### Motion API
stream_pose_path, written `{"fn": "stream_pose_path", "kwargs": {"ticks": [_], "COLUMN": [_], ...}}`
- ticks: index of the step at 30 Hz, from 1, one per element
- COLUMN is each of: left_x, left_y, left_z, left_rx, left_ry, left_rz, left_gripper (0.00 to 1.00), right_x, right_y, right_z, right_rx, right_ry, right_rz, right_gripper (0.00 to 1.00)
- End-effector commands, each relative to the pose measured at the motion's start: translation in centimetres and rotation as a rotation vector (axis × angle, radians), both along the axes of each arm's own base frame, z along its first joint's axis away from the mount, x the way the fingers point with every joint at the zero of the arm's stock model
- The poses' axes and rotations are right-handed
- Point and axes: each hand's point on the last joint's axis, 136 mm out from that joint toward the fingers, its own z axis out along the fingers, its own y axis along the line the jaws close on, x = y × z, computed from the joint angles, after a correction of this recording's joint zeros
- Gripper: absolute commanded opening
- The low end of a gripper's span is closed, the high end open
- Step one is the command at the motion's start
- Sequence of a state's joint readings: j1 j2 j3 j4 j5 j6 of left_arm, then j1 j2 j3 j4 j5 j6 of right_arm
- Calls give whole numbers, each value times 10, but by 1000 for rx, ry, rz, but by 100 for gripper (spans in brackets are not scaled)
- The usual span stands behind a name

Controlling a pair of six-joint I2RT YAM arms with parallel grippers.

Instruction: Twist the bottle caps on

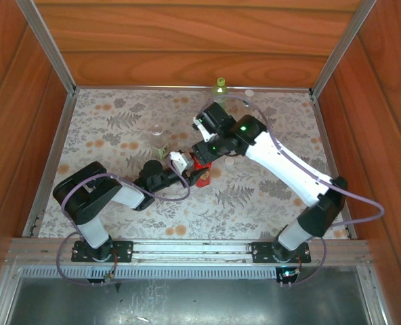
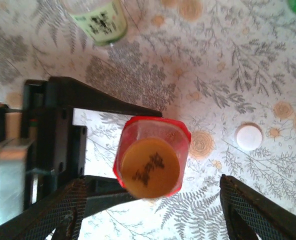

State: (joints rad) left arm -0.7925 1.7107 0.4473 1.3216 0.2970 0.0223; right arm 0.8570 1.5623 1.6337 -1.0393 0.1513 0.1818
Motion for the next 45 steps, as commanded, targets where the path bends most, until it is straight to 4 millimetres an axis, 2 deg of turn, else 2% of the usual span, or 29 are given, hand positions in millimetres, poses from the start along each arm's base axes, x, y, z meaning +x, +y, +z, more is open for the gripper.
{"fn": "stream_pose_path", "kwargs": {"ticks": [1, 4, 7, 14, 21, 25, 30, 33, 38, 41, 45], "left_x": [-6, -6, -7, -7, -7, -6, -7, -7, -7, -5, -5], "left_y": [0, 0, -1, 0, 0, 0, 0, 0, 0, 1, 1], "left_z": [-2, -3, -4, -5, -5, -4, -3, -2, -2, -1, 0], "left_rx": [5, 7, 12, 16, 15, 14, 11, 10, 9, 4, 1], "left_ry": [0, 0, -1, -4, -6, -6, -8, -8, -8, -6, -3], "left_rz": [-17, -20, -24, -22, -22, -22, -23, -22, -24, -12, -10], "left_gripper": [66, 66, 66, 66, 66, 66, 66, 66, 66, 66, 66], "right_x": [2, 7, 12, 15, 4, 1, 3, 4, 3, -4, -19], "right_y": [3, 0, 0, 6, 3, -1, -5, -10, -10, -8, -2], "right_z": [29, 31, 22, 7, -9, -16, -20, -21, -26, -27, -20], "right_rx": [109, 152, 154, 138, 125, 108, 88, 79, 126, 164, 236], "right_ry": [-88, -89, -56, -4, 53, 67, 64, 57, 105, 138, 178], "right_rz": [4, -23, -36, -16, -3, -11, -22, -45, -69, -63, -18], "right_gripper": [68, 49, 40, 35, 38, 35, 31, 33, 23, 18, 18]}}
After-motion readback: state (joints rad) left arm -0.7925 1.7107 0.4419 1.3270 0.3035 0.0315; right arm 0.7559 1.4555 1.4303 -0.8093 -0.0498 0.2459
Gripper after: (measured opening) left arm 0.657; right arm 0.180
